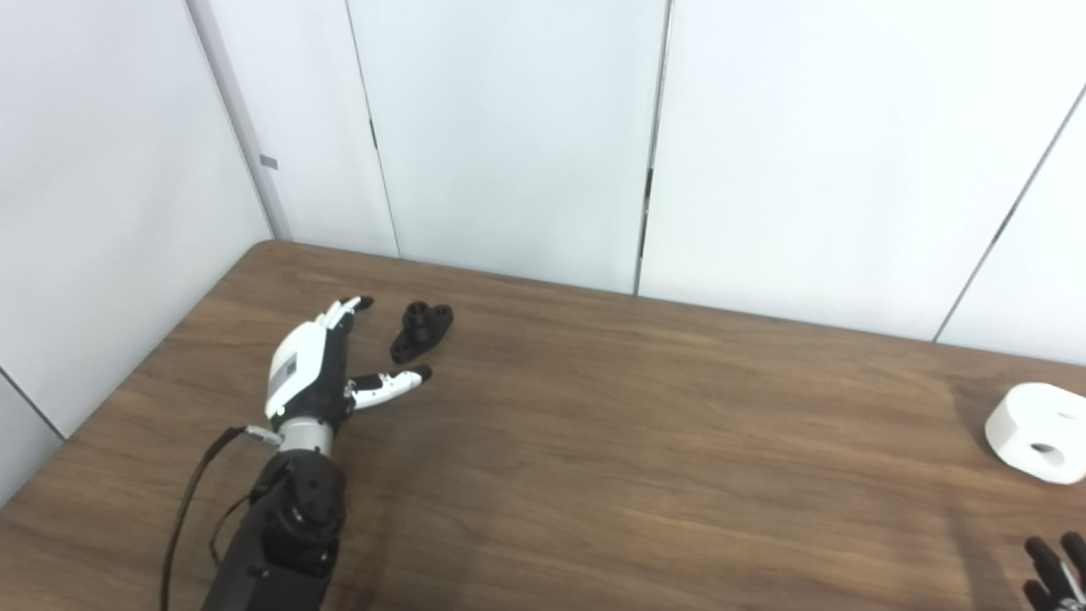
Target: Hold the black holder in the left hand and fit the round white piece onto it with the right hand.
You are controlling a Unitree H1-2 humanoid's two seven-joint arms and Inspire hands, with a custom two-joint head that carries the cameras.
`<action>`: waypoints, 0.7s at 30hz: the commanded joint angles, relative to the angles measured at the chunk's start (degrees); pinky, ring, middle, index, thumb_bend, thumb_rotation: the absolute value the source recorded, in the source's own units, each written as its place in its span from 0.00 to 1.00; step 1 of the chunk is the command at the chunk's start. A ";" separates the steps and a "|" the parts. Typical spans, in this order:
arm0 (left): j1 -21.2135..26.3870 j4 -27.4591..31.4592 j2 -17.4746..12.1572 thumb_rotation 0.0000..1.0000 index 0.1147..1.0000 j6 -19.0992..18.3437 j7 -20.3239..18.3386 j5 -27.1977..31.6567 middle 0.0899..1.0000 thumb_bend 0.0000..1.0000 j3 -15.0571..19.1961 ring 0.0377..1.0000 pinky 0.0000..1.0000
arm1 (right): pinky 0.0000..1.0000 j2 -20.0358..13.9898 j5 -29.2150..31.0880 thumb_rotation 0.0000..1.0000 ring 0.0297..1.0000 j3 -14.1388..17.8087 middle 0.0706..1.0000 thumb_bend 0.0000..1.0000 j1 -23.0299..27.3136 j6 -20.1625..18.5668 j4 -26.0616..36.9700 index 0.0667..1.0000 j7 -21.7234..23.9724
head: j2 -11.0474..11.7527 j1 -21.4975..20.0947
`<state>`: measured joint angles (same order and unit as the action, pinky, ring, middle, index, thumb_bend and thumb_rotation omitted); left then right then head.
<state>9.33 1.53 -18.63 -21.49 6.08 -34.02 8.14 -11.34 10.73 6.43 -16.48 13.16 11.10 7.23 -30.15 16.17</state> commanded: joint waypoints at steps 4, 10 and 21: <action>6.31 -3.36 -1.94 0.35 0.85 -3.06 2.60 -2.51 0.94 0.96 -0.80 0.97 0.98 | 1.00 0.95 0.35 1.00 1.00 -0.71 0.95 0.58 -1.96 -1.56 -2.14 1.00 0.38 | -0.15 0.01; 9.24 -8.57 -2.61 0.33 0.82 -4.80 3.96 -4.22 0.92 0.94 -2.53 0.95 1.00 | 1.00 1.19 0.27 1.00 1.00 -0.77 0.95 0.58 -2.05 -1.69 -1.79 1.00 0.32 | -0.52 0.23; 11.87 -15.61 -3.65 0.34 0.80 -4.52 6.45 -4.83 0.91 0.92 -5.17 0.95 0.99 | 1.00 1.44 -0.35 1.00 1.00 -0.90 0.94 0.61 -2.21 -0.90 -1.91 1.00 0.38 | -0.64 -0.36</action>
<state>17.59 -13.76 -20.03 -26.42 10.84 -37.86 3.26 -11.23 10.17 6.43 -16.86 11.86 11.72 7.20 -30.76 15.73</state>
